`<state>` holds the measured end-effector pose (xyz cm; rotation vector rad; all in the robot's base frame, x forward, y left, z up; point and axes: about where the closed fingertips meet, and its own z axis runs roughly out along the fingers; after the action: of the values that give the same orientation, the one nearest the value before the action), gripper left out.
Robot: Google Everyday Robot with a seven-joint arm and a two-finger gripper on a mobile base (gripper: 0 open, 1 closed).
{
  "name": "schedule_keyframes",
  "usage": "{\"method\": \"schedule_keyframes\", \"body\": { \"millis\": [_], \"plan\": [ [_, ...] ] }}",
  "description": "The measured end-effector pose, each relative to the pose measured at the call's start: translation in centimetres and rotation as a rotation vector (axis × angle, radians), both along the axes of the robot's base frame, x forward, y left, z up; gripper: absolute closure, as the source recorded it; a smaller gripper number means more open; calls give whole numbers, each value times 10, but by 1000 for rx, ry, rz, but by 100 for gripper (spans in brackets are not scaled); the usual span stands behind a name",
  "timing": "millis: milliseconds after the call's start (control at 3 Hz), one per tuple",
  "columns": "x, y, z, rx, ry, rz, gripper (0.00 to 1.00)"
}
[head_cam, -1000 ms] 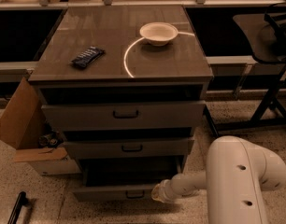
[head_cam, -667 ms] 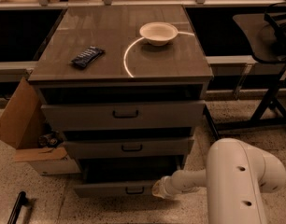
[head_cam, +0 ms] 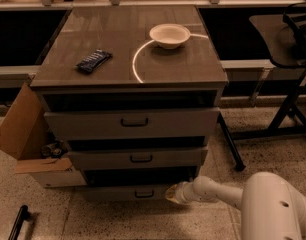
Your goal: Close bottom drawer
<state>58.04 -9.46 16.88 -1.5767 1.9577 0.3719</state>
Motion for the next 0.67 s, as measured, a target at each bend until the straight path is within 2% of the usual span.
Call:
{"method": "schedule_keyframes", "body": {
  "millis": [667],
  "plan": [
    [31,-16,11,125,-11,-70,100]
  ]
}}
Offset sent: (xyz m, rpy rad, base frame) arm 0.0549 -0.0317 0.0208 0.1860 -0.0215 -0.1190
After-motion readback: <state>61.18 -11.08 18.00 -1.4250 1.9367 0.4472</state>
